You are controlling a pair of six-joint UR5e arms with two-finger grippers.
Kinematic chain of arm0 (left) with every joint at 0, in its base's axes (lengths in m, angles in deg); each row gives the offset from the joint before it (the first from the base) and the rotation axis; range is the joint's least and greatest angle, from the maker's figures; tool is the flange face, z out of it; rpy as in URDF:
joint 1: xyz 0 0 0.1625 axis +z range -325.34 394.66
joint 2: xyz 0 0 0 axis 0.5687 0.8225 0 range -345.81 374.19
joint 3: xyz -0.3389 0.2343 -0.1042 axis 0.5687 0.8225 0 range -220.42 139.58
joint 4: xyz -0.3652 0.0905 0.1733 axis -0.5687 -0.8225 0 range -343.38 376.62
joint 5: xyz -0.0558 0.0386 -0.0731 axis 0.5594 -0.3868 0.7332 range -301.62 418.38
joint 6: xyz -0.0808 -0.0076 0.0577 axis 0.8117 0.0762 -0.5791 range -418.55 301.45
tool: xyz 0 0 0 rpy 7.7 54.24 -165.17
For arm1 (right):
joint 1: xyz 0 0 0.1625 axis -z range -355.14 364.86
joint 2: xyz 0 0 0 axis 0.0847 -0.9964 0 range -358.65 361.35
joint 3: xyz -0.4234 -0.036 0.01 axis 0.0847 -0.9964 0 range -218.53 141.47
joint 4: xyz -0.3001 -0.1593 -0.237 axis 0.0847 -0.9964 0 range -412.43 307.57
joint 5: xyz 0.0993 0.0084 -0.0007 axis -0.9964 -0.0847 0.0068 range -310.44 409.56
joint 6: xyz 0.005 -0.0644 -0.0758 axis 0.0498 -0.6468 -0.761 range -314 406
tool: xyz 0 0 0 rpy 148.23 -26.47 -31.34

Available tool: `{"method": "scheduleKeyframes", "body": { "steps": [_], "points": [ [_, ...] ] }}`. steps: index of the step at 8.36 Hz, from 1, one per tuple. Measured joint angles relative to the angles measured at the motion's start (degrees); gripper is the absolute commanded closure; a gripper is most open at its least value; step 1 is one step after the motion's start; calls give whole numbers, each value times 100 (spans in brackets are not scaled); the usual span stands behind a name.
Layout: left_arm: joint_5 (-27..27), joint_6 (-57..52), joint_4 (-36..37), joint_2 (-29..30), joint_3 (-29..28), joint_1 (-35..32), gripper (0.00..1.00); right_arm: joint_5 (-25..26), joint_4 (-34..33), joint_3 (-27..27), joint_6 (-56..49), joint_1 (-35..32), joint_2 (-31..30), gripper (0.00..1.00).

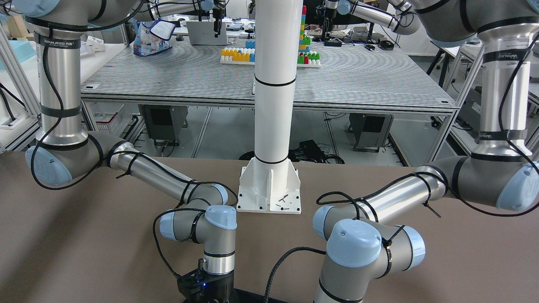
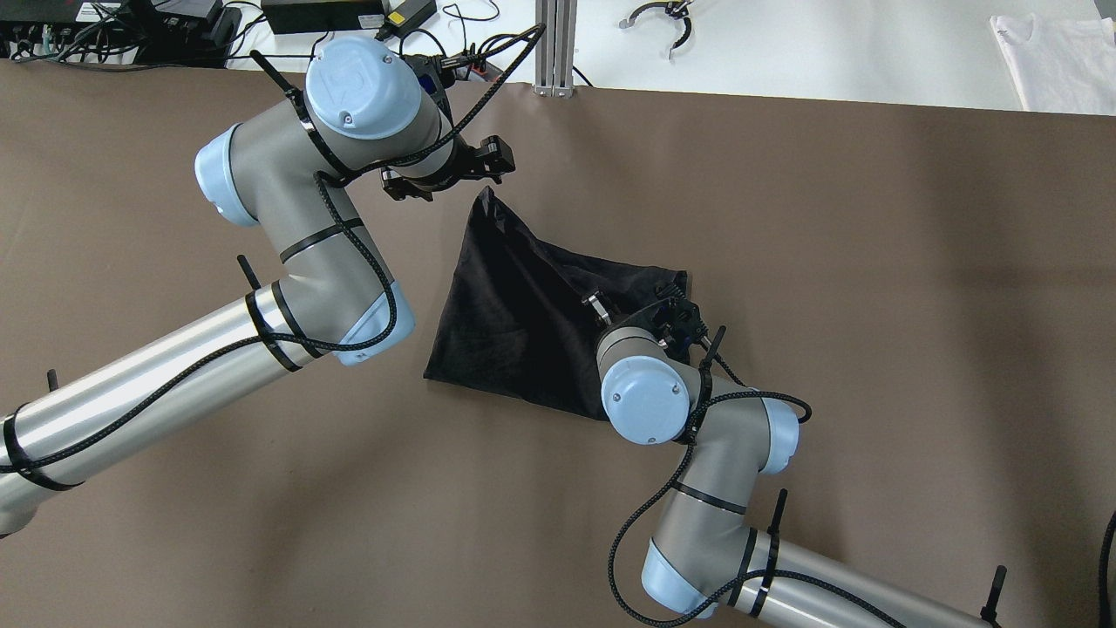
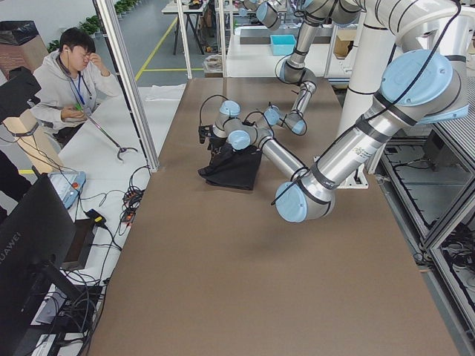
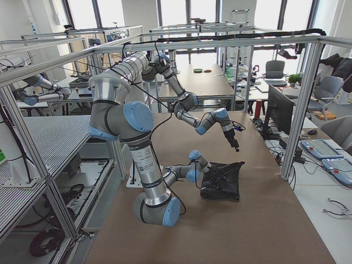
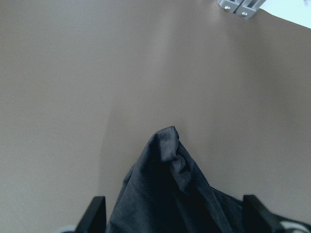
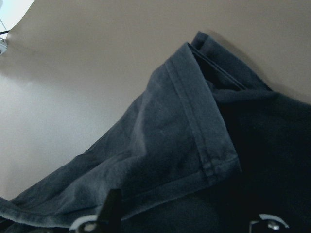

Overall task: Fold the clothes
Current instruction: 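Hold the folded end up with both grippers over the far half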

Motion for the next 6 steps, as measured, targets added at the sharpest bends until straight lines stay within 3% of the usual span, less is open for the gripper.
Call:
{"method": "scheduleKeyframes", "body": {
  "steps": [3, 6],
  "points": [
    [-2, 0, -4, -41, 3, 0, 0, -8, 47, -49, -222, -156, 103, 100],
    [-2, 0, -9, -70, 6, 3, 0, -211, 133, -185, -602, -719, 161, 100]
  ]
}}
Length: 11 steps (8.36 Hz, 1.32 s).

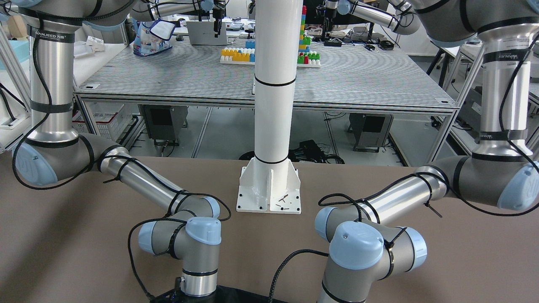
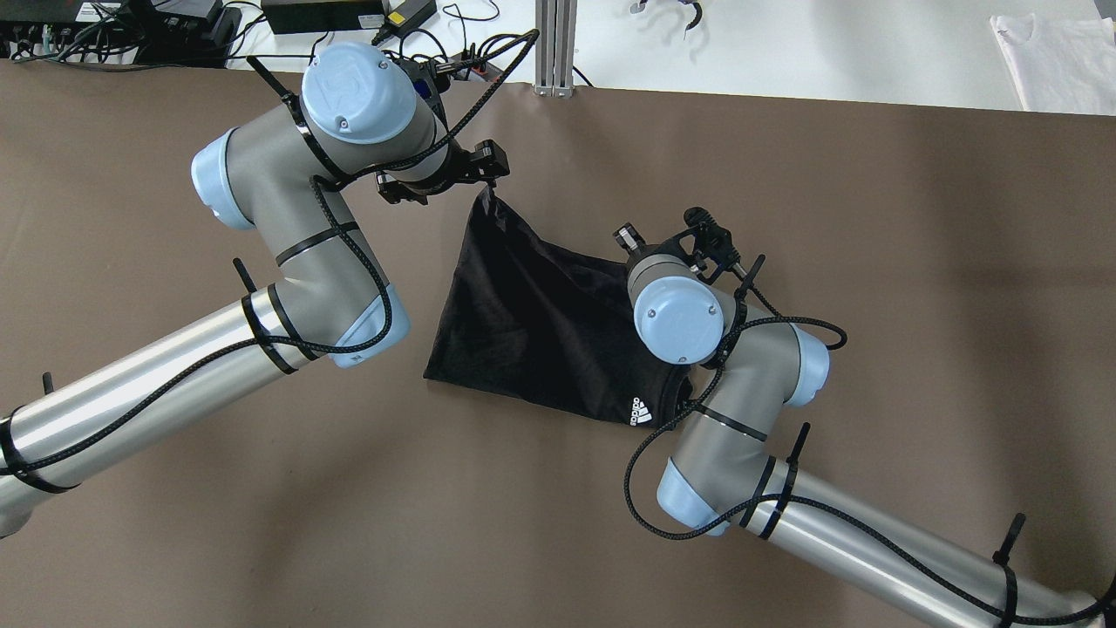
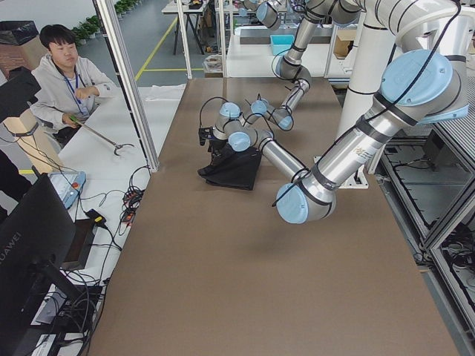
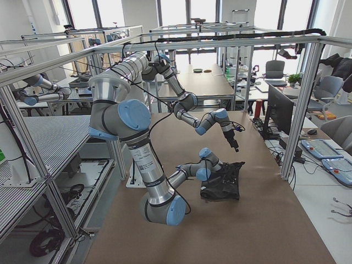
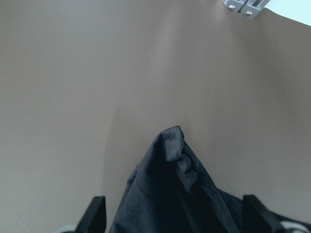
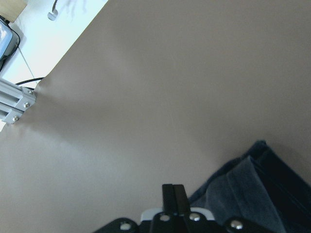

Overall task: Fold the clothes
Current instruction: 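Hold the folded end up with both grippers over the far half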

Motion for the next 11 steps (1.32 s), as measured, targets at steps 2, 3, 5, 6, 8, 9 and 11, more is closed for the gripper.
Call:
{"method": "scheduleKeyframes", "body": {
  "steps": [2, 3, 5, 6, 8, 9, 11],
  "points": [
    [0, -3, 0, -3, -2, 4, 0, -88, 441, -599, -314, -266, 88, 50],
    [0, -3, 0, -4, -2, 2, 0, -171, 646, -836, -644, -347, 144, 22],
    [-7, 0, 0, -18, -6, -1, 0, -564, 753, -842, -1331, -410, 244, 10],
    [-13, 0, -1, -47, -5, 0, 0, -766, 651, -666, -1494, -415, 265, 10],
    [-31, 5, -7, -95, -1, 5, 0, -957, 242, -322, -1583, -411, 245, 11],
    [-37, 18, -8, -107, 0, 10, 0, -980, 145, -256, -1573, -385, 202, 12],
    [-43, 26, -27, -123, -5, 10, 0, -993, 54, -232, -1474, -270, 101, 27]
  ]
}}
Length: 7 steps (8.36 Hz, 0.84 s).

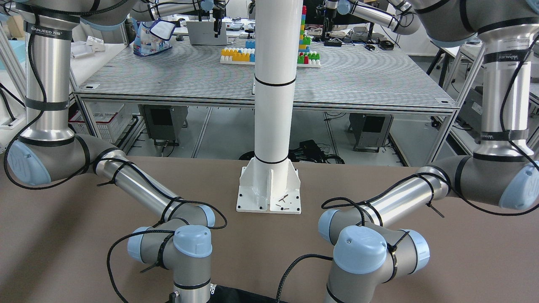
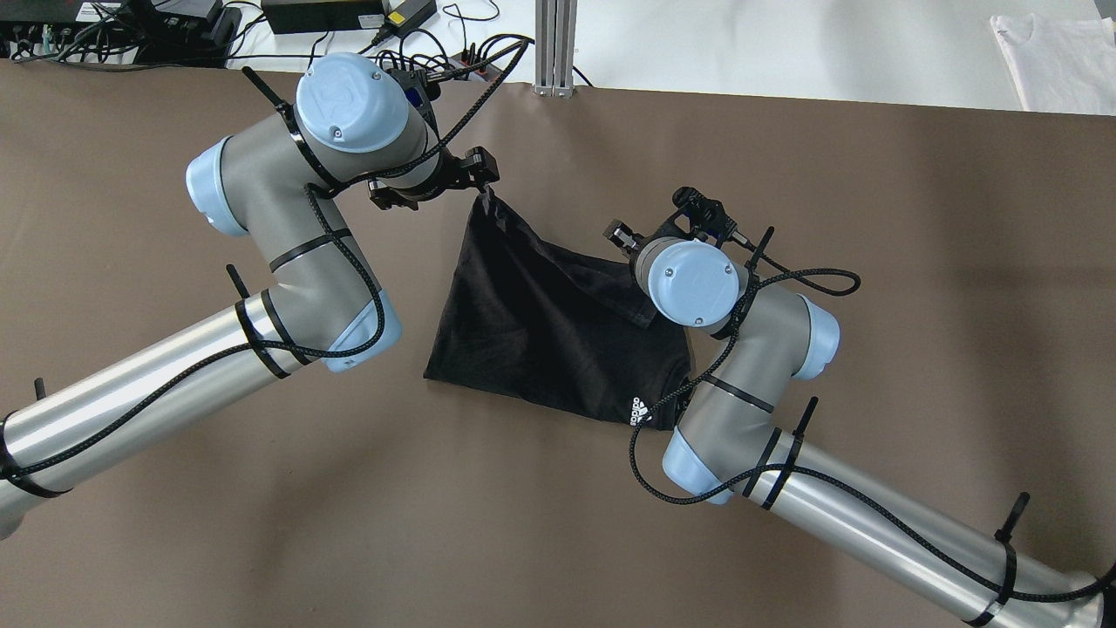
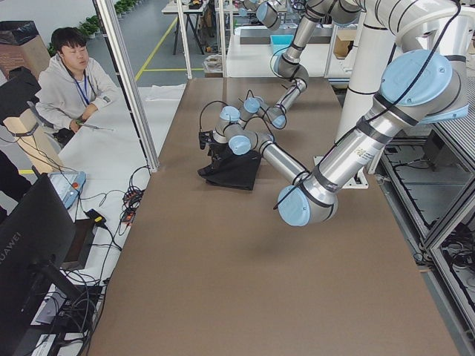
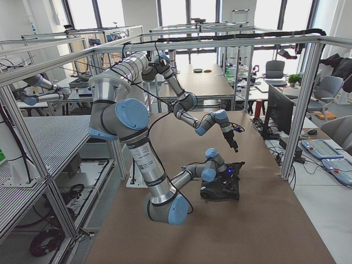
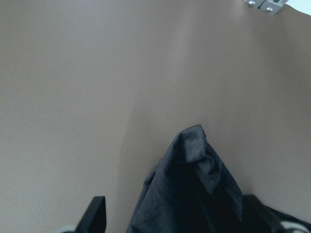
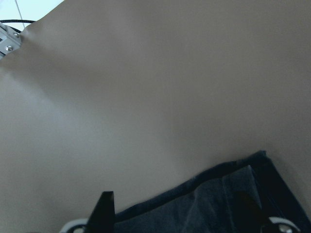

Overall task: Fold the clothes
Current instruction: 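Hold the folded end up with both grippers over the far half, then lower the folded end onto the shirt with both grippers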

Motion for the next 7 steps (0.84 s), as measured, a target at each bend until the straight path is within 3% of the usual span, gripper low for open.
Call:
{"method": "scheduleKeyframes", "body": {
  "steps": [2, 3, 4, 7],
  "points": [
    [-1, 1, -46, -53, -2, 2, 0, -2, -190, 17, 280, 172, -16, 59],
    [-1, 2, -61, -71, -3, 3, 0, -2, -242, 19, 442, 253, -13, 83],
    [-1, 9, -70, -78, -3, 4, 0, -2, -264, 21, 571, 315, -14, 100],
    [-1, 30, -153, -118, -4, 9, 0, -2, -277, 71, 730, 391, -27, 100]
  ]
}}
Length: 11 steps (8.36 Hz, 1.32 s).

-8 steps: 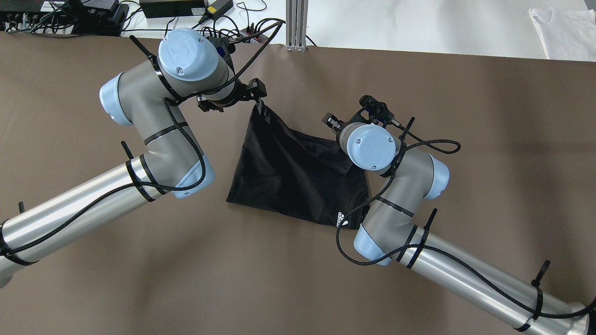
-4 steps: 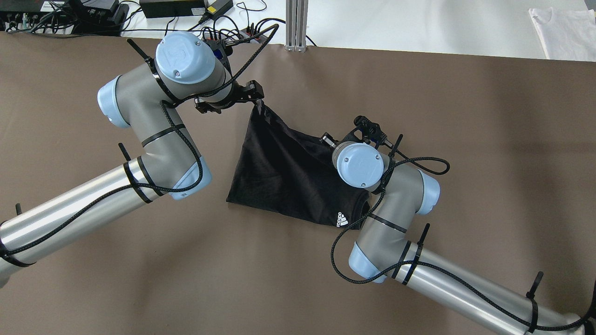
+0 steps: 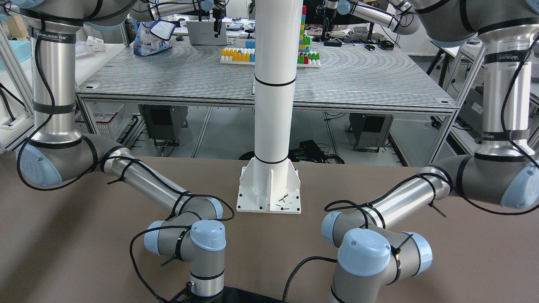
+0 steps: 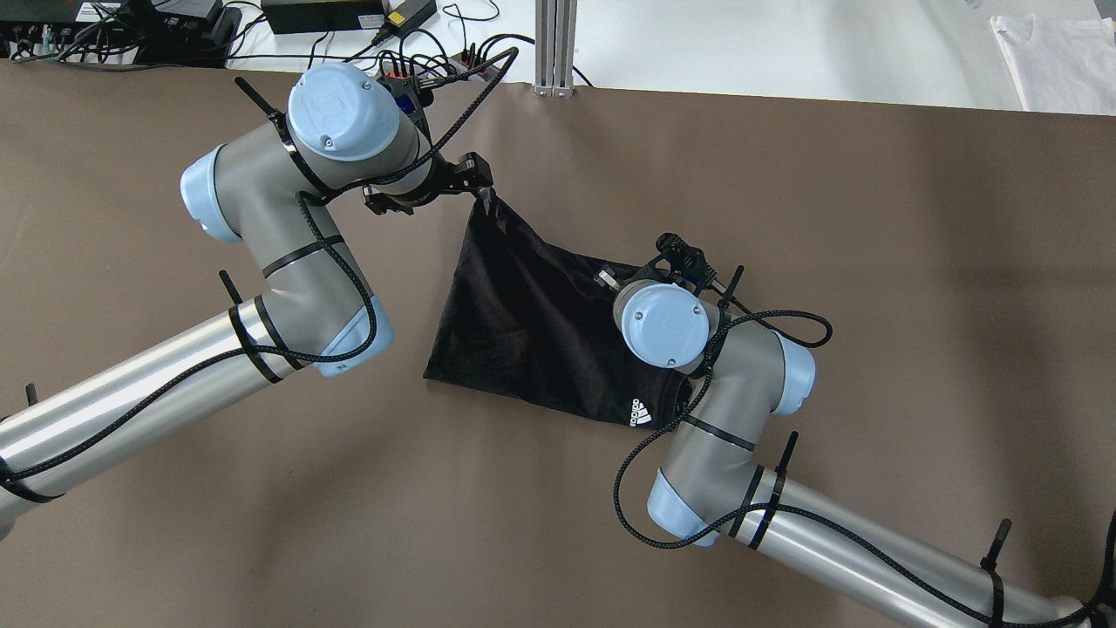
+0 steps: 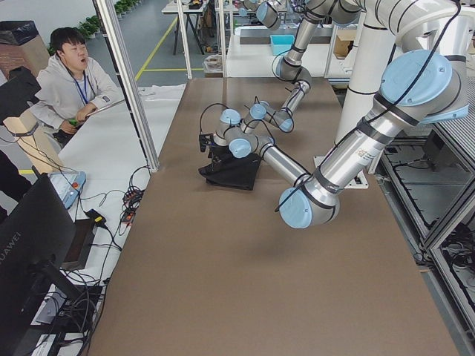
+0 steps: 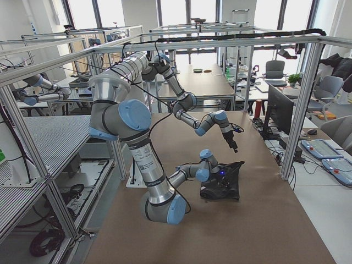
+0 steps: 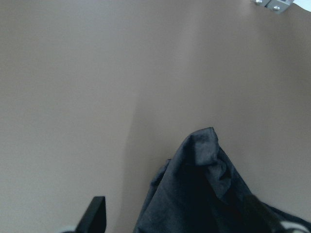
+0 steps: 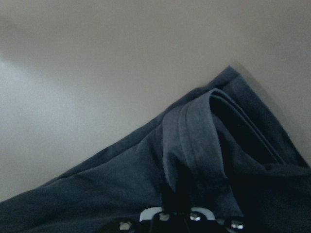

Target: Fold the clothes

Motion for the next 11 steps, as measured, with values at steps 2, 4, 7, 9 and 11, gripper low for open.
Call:
{"method": "scheduleKeyframes", "body": {
  "steps": [2, 4, 7, 9, 11],
  "points": [
    [-7, 10, -67, -36, -6, 12, 0, 15, 9, 21, -307, -53, -15, 100],
    [-15, 29, -86, -49, -5, 33, 0, 35, 22, -55, -700, -231, -16, 100],
    [-21, 45, -115, -55, 1, 43, 0, 32, 82, -331, -1128, -518, 26, 29],
    [-25, 49, -119, -59, 4, 43, 0, 22, 93, -364, -1457, -613, 99, 7],
    [6, 31, -114, -41, 55, 32, 0, -54, 95, -360, -1983, -723, 174, 6]
  ]
}}
